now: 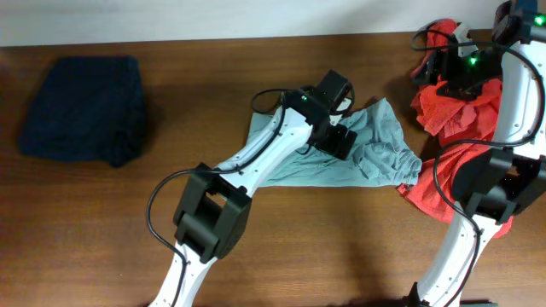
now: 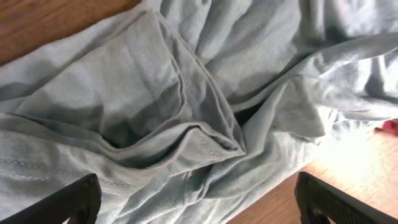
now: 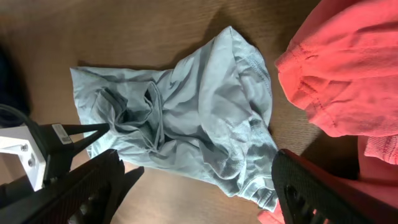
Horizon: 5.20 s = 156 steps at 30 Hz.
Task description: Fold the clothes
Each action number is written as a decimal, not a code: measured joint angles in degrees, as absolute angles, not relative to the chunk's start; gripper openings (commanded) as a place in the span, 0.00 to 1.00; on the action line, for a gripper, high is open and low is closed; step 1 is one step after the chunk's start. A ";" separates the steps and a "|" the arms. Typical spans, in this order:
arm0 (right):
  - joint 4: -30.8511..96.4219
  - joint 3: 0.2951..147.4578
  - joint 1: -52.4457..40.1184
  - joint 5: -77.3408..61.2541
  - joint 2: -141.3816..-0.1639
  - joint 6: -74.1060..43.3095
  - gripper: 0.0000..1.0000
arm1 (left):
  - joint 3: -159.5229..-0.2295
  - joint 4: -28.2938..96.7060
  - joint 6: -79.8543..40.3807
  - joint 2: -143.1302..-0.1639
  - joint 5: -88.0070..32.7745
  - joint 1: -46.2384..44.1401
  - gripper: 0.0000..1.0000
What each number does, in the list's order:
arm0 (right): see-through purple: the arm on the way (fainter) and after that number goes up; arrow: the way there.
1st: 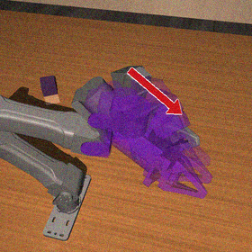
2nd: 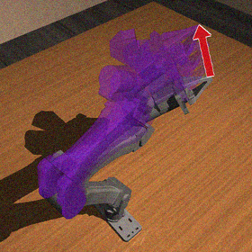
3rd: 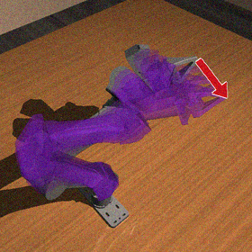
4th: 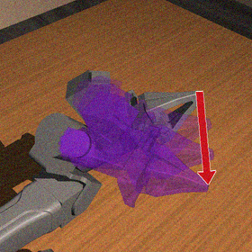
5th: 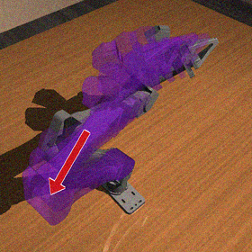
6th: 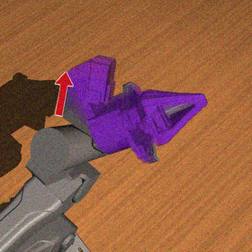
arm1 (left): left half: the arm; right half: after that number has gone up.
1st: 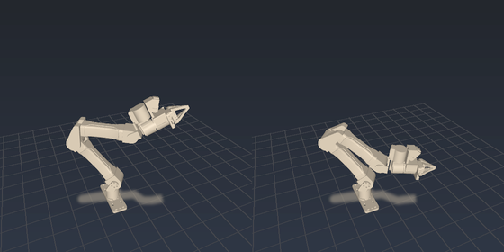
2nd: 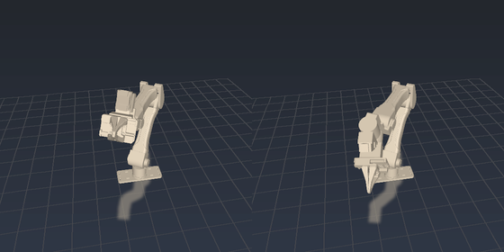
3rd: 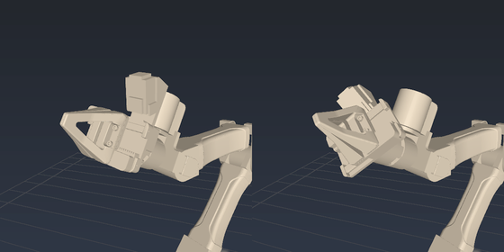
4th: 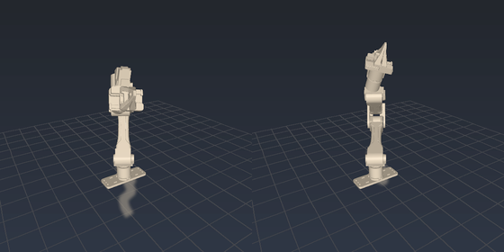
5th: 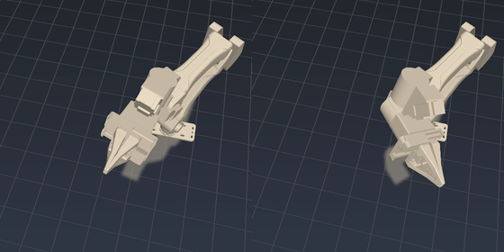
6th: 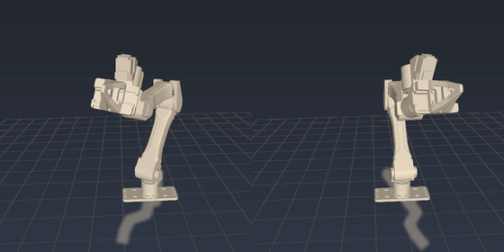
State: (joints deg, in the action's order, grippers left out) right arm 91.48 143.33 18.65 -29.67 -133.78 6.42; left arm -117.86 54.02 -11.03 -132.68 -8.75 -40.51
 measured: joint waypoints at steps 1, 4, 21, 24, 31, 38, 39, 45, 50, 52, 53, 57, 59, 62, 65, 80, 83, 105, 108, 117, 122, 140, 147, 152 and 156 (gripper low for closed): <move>91.48 143.33 18.65 -29.67 -133.78 6.42 0.80 | -118.32 54.43 -11.03 -132.68 -8.82 -40.51 0.99; 91.48 143.33 18.65 -29.69 -133.78 6.44 0.80 | -122.02 57.30 -10.98 -132.77 -8.80 -40.47 0.99; 91.48 143.33 18.65 -29.65 -133.78 6.44 0.80 | -132.00 68.03 5.56 -136.05 -7.73 -28.12 0.50; 91.50 143.33 18.65 -29.65 -133.78 6.42 0.80 | -132.00 68.14 8.27 -138.28 -8.58 -27.70 0.50; 91.48 143.33 18.65 -29.65 -133.78 6.46 0.79 | -131.90 68.16 15.57 -139.87 -13.58 -28.12 0.55; 91.48 143.33 18.65 -29.34 -133.78 6.46 0.79 | -131.90 68.14 18.39 -140.44 -15.88 -28.27 0.55; 91.48 143.33 18.65 -29.17 -133.78 6.44 0.79 | -131.90 68.14 18.50 -140.68 -16.23 -28.27 0.55; 91.48 143.33 18.65 -28.36 -133.78 6.44 0.79 | -131.90 68.07 19.07 -143.41 -17.23 -28.27 0.39; 91.48 143.33 18.65 -28.34 -133.78 6.44 0.79 | -131.90 67.51 19.53 -144.05 -17.45 -28.27 0.15; 91.48 143.33 18.65 -28.34 -133.78 6.44 0.79 | -131.90 67.09 19.77 -144.05 -17.61 -28.27 0.07; 91.48 143.33 18.65 -28.34 -133.78 6.44 0.79 | -131.90 67.02 19.64 -144.05 -17.63 -28.27 0.03; 91.48 143.33 18.65 -28.34 -133.78 6.44 0.79 | -131.90 66.81 19.51 -144.05 -17.63 -28.27 0.01; 91.48 143.33 18.65 -28.34 -133.78 6.44 0.79 | -131.90 66.83 19.25 -144.05 -17.63 -28.27 0.01; 91.48 143.33 18.65 -28.34 -133.78 6.46 0.79 | -131.90 67.18 18.20 -144.05 -17.65 -28.27 0.01; 91.48 143.33 18.65 -28.34 -133.78 6.42 0.79 | -131.92 69.45 17.34 -144.05 -18.13 -28.38 0.01; 91.46 143.33 18.65 -28.12 -133.78 6.46 0.79 | -136.00 77.12 16.69 -142.26 -20.40 -36.77 0.01; 91.44 143.33 18.65 -28.12 -133.78 6.44 0.79 | -136.00 78.24 16.67 -141.97 -20.51 -38.61 0.01; 92.92 143.33 18.65 -28.38 -133.78 6.33 0.72 | -136.29 78.26 14.90 -141.95 -18.13 -45.82 0.99; 94.98 143.33 18.65 -28.64 -133.78 6.46 0.72 | -137.23 78.11 12.53 -141.78 -18.02 -42.63 0.99; 97.01 143.33 18.65 -28.62 -133.78 6.44 0.70 | -138.78 78.59 7.77 -140.25 -17.56 -29.74 0.89; 96.99 143.33 18.65 -28.62 -133.78 6.44 0.72 | -138.85 77.82 5.96 -140.73 -16.86 -28.42 0.39; 97.01 143.33 17.74 -27.88 -133.78 6.46 0.77 | -139.09 78.94 -3.11 -149.49 -3.88 -24.58 0.38; 97.01 143.33 16.05 -25.93 -133.78 6.44 0.79 | -139.09 79.61 -4.21 -149.49 -6.44 -18.65 0.42; 96.99 143.33 16.01 -25.47 -133.78 6.46 0.79 | -139.09 82.48 -4.12 -149.49 -8.25 -17.50 0.43; 96.99 143.33 16.01 -25.32 -133.78 6.48 0.79 | -139.09 86.02 -3.90 -149.49 -9.52 -17.89 0.41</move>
